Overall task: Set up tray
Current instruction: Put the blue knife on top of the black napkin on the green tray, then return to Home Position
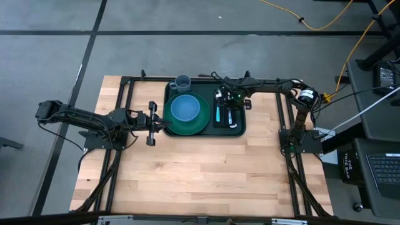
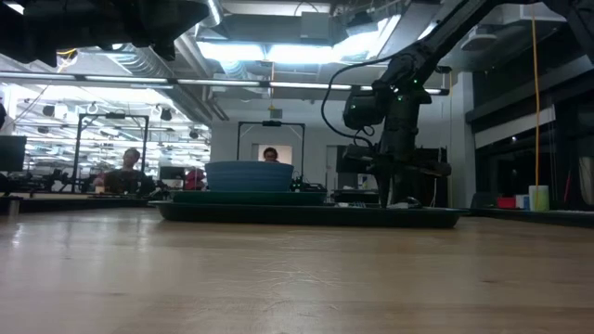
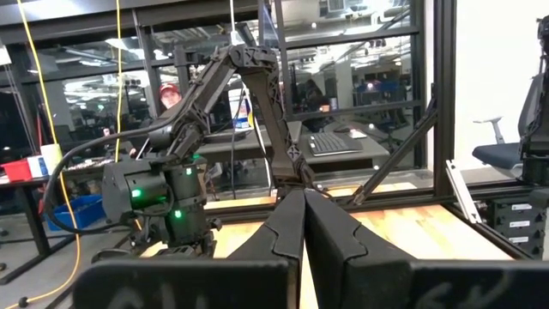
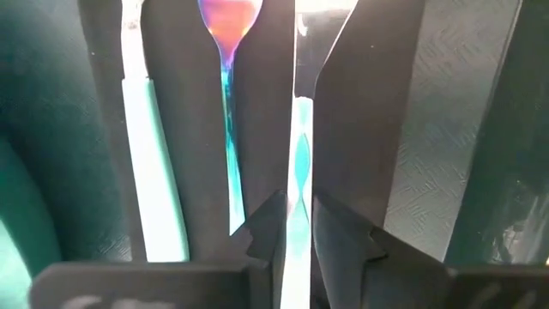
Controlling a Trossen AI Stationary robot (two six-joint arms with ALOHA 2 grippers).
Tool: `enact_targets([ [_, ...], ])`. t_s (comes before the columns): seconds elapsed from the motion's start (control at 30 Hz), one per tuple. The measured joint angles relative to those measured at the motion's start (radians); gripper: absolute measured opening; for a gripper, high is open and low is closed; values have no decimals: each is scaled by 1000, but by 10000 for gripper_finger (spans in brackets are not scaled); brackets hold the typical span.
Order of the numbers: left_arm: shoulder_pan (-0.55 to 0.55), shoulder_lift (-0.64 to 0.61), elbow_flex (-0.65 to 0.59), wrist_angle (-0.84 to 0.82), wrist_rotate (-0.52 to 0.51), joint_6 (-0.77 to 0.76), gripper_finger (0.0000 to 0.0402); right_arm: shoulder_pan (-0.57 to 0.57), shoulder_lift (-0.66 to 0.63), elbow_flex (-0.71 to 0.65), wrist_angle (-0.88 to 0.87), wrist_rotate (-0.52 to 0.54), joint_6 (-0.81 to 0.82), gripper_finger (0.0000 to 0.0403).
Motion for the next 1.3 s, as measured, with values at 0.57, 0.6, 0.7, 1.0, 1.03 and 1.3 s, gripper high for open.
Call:
enact_targets([
  [0.57, 0, 0, 0, -1, 54, 1, 6, -13, 1, 1, -1, -86, -64, 85],
  [0.6, 0, 0, 0, -1, 54, 1, 6, -19, 1, 5, -6, -114, -77, 85],
  [0.7, 0, 0, 0, -1, 53, 1, 6, -29, 0, 30, -11, -137, -124, 85],
  [1.0, 0, 0, 0, -2, 52, 1, 6, -19, -73, 142, -158, 8, -343, 78],
  [1.03, 0, 0, 0, -1, 52, -4, 6, -11, -83, 157, -208, 76, -373, 73],
  [1.3, 0, -1, 0, -16, 41, -36, 6, 111, -197, 177, -372, 391, -568, 7],
])
